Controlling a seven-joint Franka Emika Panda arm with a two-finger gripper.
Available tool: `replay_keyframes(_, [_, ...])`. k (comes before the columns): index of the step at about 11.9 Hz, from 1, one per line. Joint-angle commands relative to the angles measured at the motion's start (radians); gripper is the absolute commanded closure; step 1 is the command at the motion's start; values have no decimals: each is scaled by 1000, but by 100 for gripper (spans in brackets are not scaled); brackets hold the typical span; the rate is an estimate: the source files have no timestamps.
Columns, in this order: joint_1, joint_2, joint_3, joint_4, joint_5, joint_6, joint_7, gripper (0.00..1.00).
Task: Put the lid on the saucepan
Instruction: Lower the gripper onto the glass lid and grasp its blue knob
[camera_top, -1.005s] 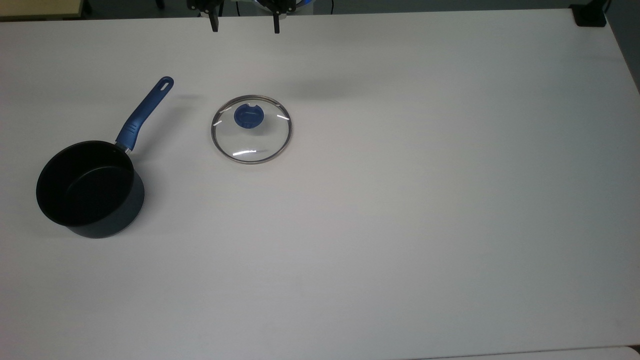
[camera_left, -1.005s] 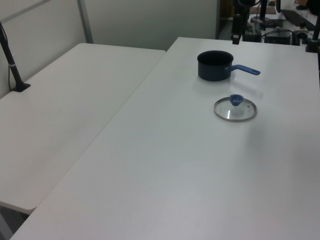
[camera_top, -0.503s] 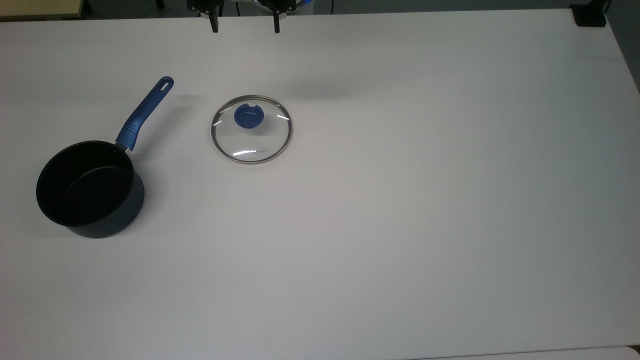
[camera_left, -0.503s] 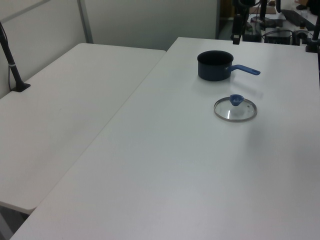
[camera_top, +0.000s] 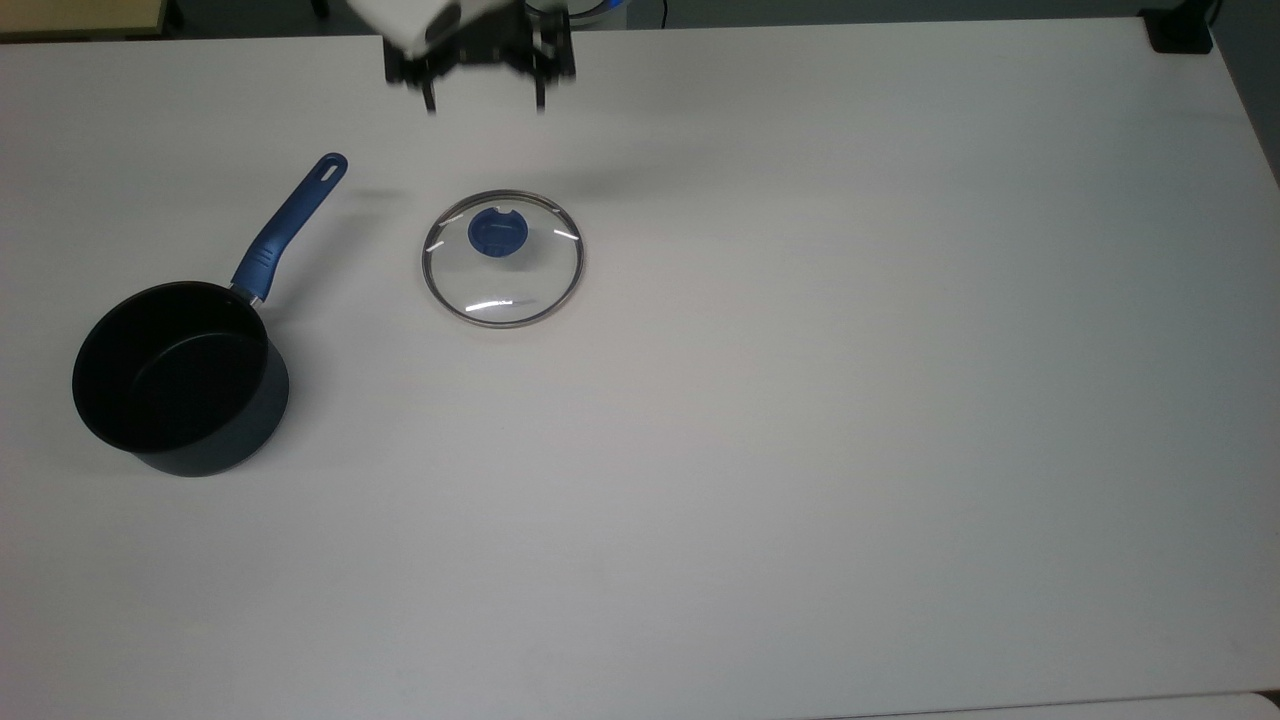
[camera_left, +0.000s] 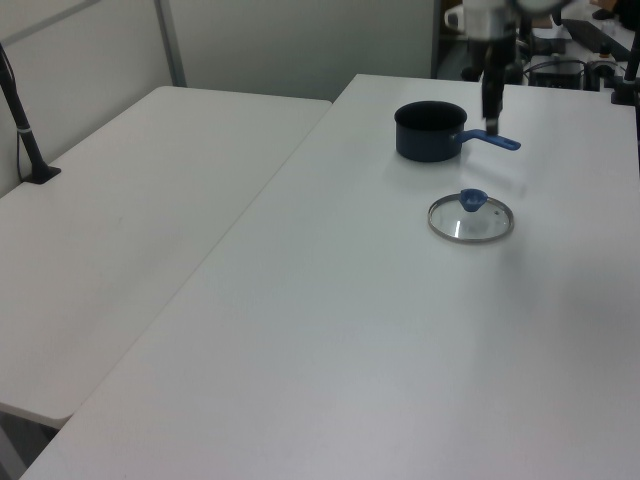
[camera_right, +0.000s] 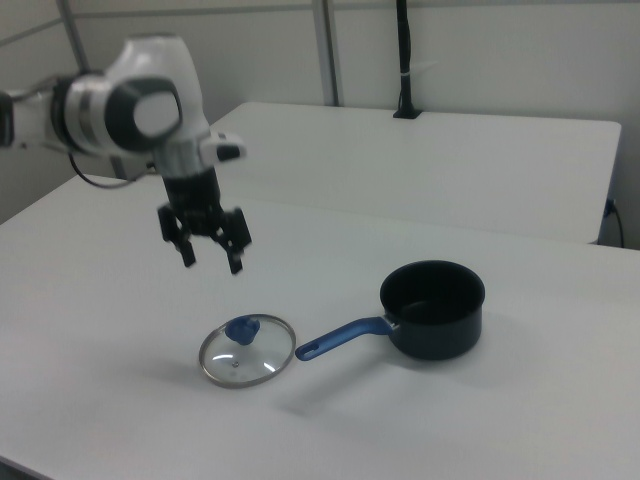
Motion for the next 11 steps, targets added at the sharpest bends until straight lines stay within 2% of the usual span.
replay_keyframes(1, [-14, 9, -8, -181, -16, 264, 222, 0])
replay_keyframes(5, [-41, 130, -8, -207, -26, 422, 262, 1])
replay_keyframes(9, [-43, 160, -8, -274, -54, 493, 262, 1])
replay_keyframes(11, [-44, 150, -8, -273, -51, 488, 275, 19])
